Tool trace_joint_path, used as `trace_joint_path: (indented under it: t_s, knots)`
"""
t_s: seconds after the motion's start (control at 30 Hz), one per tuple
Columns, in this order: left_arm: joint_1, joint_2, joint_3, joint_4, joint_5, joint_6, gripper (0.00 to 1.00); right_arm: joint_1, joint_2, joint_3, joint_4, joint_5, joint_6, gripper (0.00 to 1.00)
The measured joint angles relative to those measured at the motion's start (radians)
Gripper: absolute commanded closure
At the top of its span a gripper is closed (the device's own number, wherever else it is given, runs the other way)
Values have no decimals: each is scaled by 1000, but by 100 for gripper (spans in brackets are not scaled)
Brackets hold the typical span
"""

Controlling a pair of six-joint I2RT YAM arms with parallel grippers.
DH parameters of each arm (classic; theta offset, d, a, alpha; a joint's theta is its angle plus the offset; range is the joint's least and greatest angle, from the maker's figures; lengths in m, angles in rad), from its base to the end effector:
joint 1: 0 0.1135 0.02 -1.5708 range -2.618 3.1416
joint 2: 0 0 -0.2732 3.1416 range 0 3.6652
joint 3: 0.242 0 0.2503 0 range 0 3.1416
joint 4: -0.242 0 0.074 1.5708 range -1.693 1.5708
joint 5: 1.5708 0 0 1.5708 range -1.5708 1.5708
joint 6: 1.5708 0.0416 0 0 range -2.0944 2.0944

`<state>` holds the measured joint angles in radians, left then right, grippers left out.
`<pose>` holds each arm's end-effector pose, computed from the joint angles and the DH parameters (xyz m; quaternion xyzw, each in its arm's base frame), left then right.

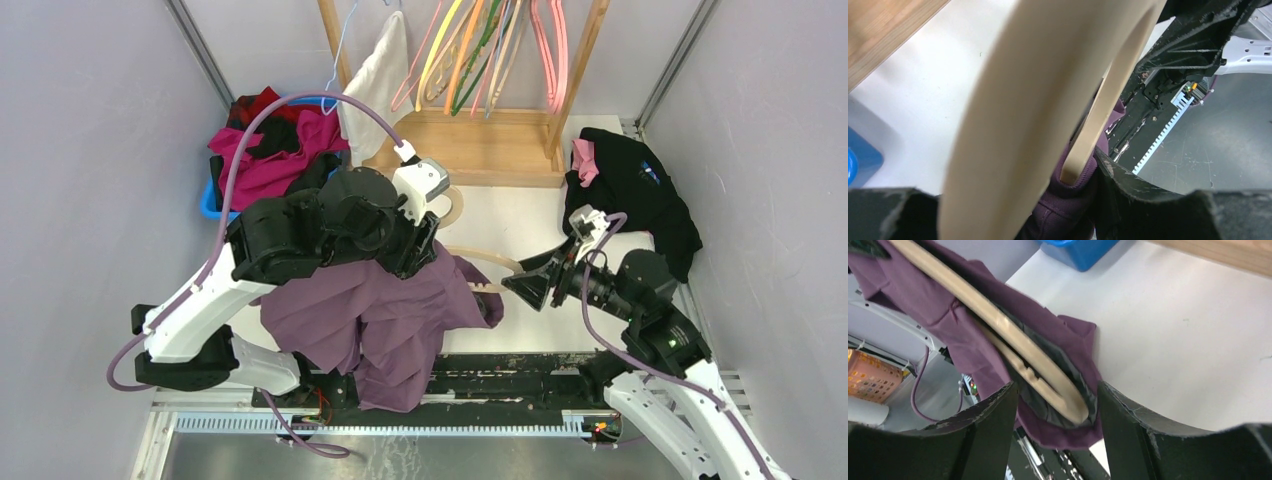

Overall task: Place the skirt on the hanger
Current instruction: Hang the skirt on the hanger.

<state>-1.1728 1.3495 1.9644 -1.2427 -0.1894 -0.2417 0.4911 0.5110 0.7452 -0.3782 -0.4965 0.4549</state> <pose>0.0913 -0.1969 0.5018 0.3598 0.8118 -0.2298 0.3985 0.0908 0.0710 0.3460 -0.1740 0.7299 0.4544 0.4801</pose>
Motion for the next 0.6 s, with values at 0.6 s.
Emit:
trace_joint_path:
  t_s: [0.6]
  knots:
    - [6,20,21,3,34,0,97,0,49,-224,26,-2,109,35]
